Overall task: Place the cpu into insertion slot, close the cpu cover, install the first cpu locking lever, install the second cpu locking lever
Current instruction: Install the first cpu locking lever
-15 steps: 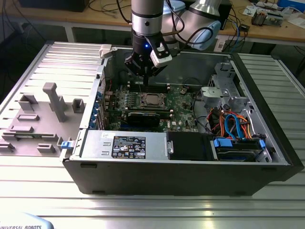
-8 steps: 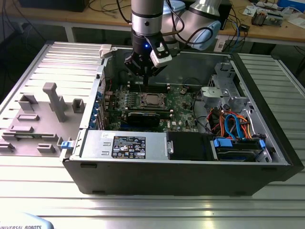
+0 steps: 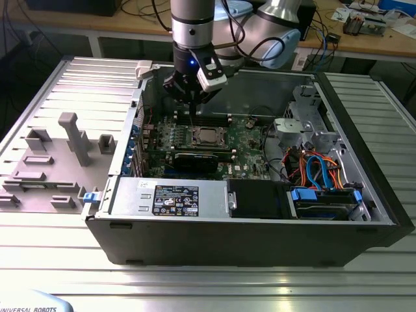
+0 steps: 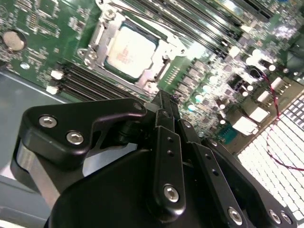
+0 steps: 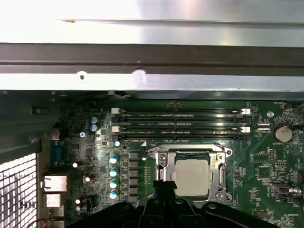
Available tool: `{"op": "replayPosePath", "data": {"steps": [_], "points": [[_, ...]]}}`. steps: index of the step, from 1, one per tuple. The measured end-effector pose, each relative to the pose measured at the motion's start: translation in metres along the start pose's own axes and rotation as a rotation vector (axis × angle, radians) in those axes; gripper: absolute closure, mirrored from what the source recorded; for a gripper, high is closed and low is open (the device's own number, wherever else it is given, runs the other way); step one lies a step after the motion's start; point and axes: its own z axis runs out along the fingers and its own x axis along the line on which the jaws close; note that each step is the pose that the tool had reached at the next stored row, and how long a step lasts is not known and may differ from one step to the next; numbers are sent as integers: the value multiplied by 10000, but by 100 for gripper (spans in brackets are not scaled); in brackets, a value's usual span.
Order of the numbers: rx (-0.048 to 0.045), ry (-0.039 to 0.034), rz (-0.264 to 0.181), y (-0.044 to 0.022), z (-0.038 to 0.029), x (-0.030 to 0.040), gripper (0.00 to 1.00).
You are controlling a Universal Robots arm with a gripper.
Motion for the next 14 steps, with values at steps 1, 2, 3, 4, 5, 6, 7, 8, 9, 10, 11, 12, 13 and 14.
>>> {"op": "replayPosePath", "data": {"steps": [1,2,3,4,5,6,7,8,9,10,11,12,13,14], "points": [[-1,-1,-16,0,5,37,89],[-3,-1,-41,1,11,59,89],[-6,-2,-74,1,21,82,89],[-7,-2,-108,1,29,104,89],[-8,-2,-141,1,38,128,89],[-11,-1,-171,2,45,150,89],[-14,-1,-195,4,49,165,89],[-17,0,-224,9,52,180,89],[-21,0,-254,16,54,194,89],[-23,0,-276,29,55,200,89],[-26,-1,-293,54,57,201,89],[-26,-1,-308,84,57,201,89],[-28,-3,-324,123,58,201,89],[-28,-2,-337,152,58,201,89]]}}
